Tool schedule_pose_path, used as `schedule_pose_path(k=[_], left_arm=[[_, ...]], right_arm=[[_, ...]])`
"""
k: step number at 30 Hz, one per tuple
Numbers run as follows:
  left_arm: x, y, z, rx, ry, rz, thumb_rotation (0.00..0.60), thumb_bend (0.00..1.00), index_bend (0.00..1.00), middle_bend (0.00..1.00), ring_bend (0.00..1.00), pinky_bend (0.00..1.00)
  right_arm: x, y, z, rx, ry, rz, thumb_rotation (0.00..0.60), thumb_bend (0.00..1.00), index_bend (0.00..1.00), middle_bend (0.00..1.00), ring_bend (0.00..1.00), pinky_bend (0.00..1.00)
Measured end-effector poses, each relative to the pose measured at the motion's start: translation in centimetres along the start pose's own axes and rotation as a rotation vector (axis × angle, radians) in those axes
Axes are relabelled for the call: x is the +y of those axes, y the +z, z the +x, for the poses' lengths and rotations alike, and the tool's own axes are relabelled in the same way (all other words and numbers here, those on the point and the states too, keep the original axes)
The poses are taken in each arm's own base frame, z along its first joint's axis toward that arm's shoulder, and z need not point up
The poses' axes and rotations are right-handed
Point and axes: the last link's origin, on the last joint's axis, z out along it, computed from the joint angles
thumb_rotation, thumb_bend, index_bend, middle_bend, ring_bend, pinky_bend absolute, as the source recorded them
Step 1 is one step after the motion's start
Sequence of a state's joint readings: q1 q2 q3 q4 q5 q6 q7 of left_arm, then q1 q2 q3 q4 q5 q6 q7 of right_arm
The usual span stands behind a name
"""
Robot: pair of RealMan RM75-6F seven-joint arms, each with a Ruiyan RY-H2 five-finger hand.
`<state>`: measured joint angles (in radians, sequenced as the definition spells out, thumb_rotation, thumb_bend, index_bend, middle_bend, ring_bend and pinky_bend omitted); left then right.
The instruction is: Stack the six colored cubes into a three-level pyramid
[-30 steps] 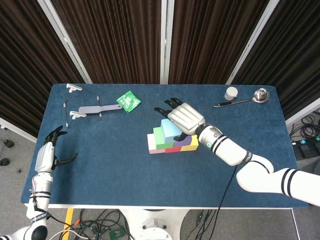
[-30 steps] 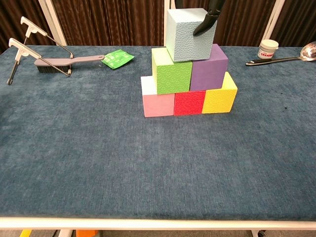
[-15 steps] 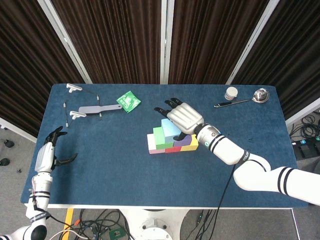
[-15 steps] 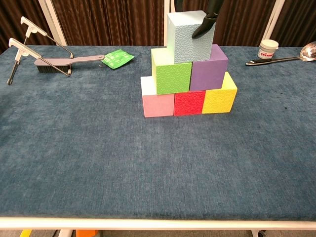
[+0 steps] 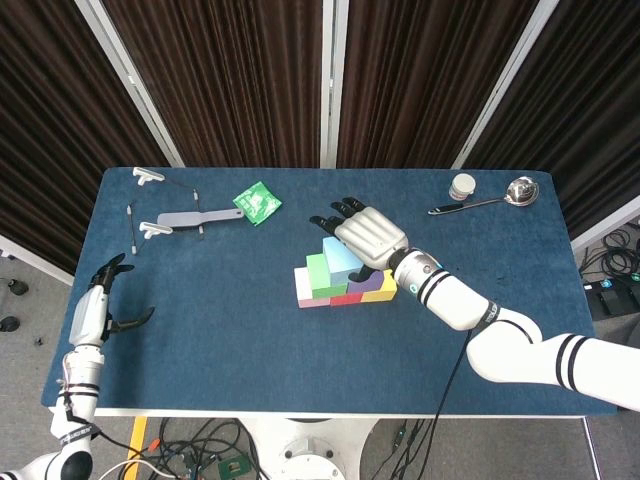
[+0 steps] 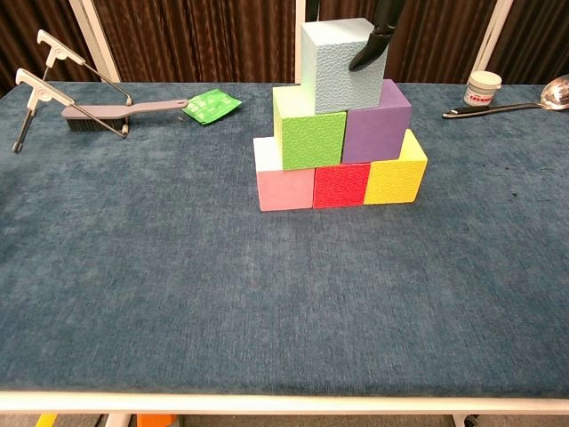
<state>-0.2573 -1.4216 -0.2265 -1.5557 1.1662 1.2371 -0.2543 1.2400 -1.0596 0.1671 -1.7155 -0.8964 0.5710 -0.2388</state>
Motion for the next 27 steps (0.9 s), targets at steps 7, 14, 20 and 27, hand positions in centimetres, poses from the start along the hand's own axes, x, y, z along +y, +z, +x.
schedule_pose_path(k=[7, 14, 20, 27], left_arm=[[0.0, 0.1, 0.0, -0.004, -0.004, -0.003, 0.6, 0.18, 0.07, 0.18, 0.01, 0.0], [0.1, 0.1, 0.1, -0.004, 0.003, -0.007, 0.6, 0.18, 0.07, 0.18, 0.01, 0.0], [0.1, 0.2, 0.8, 0.025, 0.019, -0.016, 0.6, 0.18, 0.07, 0.18, 0.01, 0.0], [-0.3, 0.4, 1.7, 0.076, 0.118, -0.056, 0.6, 0.17, 0.08, 0.14, 0.01, 0.0]], right_arm=[[0.1, -0.3, 0.2, 0.005, 0.009, -0.003, 0.6, 0.02, 0.0, 0.07, 0.0, 0.0], [0.6, -1.6, 1.1, 0.031, 0.024, -0.024, 0.6, 0.0, 0.0, 0.02, 0.0, 0.0], [2.8, -4.8, 2.6, 0.079, 0.063, -0.117, 0.6, 0.0, 0.0, 0.0, 0.0, 0.0], [6.5, -10.7, 1.9, 0.203, 0.122, -0.306, 0.6, 0.0, 0.0, 0.0, 0.0, 0.0]])
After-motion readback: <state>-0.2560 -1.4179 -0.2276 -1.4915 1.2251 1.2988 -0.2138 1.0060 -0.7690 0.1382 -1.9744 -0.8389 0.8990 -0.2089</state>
